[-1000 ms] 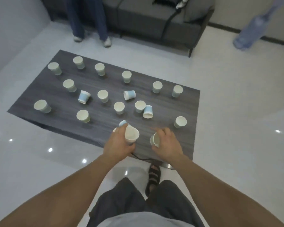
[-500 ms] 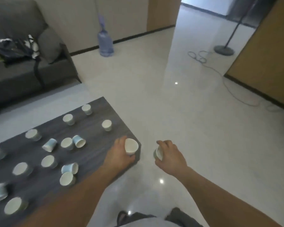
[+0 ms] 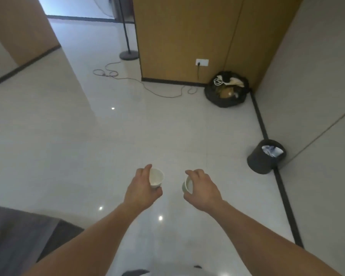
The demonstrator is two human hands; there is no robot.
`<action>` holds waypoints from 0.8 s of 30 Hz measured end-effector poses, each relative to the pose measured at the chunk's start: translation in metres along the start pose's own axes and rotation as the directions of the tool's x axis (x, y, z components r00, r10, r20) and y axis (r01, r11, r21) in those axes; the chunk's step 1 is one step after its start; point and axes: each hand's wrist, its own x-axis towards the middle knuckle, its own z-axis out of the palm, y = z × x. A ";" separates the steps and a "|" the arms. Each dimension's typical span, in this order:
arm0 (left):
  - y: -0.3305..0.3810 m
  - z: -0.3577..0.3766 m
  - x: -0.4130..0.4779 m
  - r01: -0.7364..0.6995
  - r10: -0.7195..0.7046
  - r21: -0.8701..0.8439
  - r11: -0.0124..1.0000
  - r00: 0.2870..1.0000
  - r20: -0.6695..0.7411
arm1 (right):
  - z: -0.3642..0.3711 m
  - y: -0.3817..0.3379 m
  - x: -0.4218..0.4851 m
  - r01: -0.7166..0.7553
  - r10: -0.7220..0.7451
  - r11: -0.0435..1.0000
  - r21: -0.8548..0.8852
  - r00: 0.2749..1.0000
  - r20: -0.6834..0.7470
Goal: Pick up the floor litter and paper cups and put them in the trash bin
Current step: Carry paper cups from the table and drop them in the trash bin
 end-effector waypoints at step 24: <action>0.342 0.227 0.275 -0.549 0.547 -0.125 0.826 0.730 0.410 | -0.181 0.309 0.081 -0.616 0.638 0.769 0.169 0.724 -0.263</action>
